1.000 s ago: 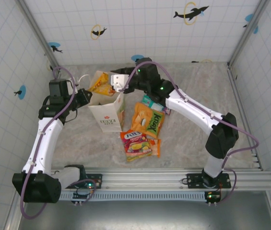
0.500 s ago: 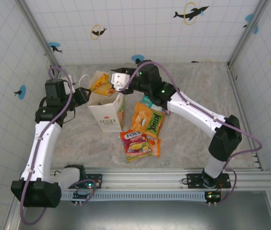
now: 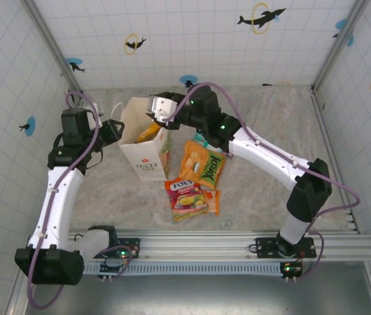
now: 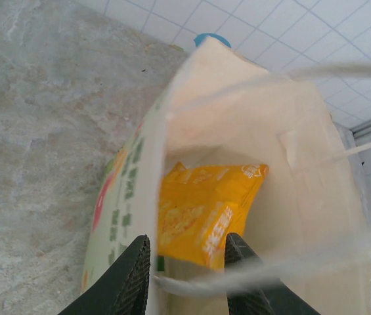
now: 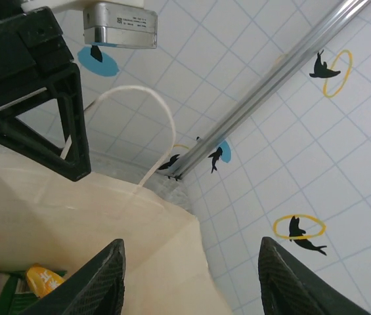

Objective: Place the snacks into the paper bag

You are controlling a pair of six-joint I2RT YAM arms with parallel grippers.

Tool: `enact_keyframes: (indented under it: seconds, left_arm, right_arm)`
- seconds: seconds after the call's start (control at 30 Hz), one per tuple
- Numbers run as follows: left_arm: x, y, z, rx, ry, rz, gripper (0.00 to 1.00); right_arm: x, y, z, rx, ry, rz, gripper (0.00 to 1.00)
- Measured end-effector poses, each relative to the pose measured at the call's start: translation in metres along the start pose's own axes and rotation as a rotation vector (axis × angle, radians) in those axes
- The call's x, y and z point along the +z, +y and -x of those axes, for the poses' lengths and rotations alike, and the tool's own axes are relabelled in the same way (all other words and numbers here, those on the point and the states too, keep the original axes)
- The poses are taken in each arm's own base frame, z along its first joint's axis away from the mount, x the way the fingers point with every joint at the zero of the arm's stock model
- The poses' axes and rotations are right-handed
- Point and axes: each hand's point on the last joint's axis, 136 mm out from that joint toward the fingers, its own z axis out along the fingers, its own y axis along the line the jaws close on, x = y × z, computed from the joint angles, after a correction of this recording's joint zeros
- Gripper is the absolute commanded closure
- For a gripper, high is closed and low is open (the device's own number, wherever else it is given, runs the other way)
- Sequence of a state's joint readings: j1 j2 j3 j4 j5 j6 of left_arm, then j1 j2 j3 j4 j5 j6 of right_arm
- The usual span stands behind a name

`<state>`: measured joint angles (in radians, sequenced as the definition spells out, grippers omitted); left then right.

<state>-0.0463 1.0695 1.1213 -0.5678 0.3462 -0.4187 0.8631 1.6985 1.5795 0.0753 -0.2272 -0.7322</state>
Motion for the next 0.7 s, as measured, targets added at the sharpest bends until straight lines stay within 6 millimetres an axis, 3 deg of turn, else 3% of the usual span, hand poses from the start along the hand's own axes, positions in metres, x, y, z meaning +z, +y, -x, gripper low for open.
enact_keyframes:
  seconds: [0.2, 0.47, 0.7]
  left_arm:
    - [0.000, 0.001, 0.000, 0.000, -0.001, 0.003, 0.66]
    - [0.000, 0.003, 0.001, 0.001, -0.008, 0.019, 0.66]
    - [0.000, 0.004, 0.000, -0.001, -0.005, 0.025, 0.65]
  right_arm:
    - [-0.022, 0.008, 0.001, 0.071, -0.014, -0.011, 0.44]
    - [-0.068, 0.021, -0.003, 0.209, -0.025, -0.055, 0.42]
    - [-0.108, 0.049, -0.037, 0.390, 0.033, -0.100, 0.42]
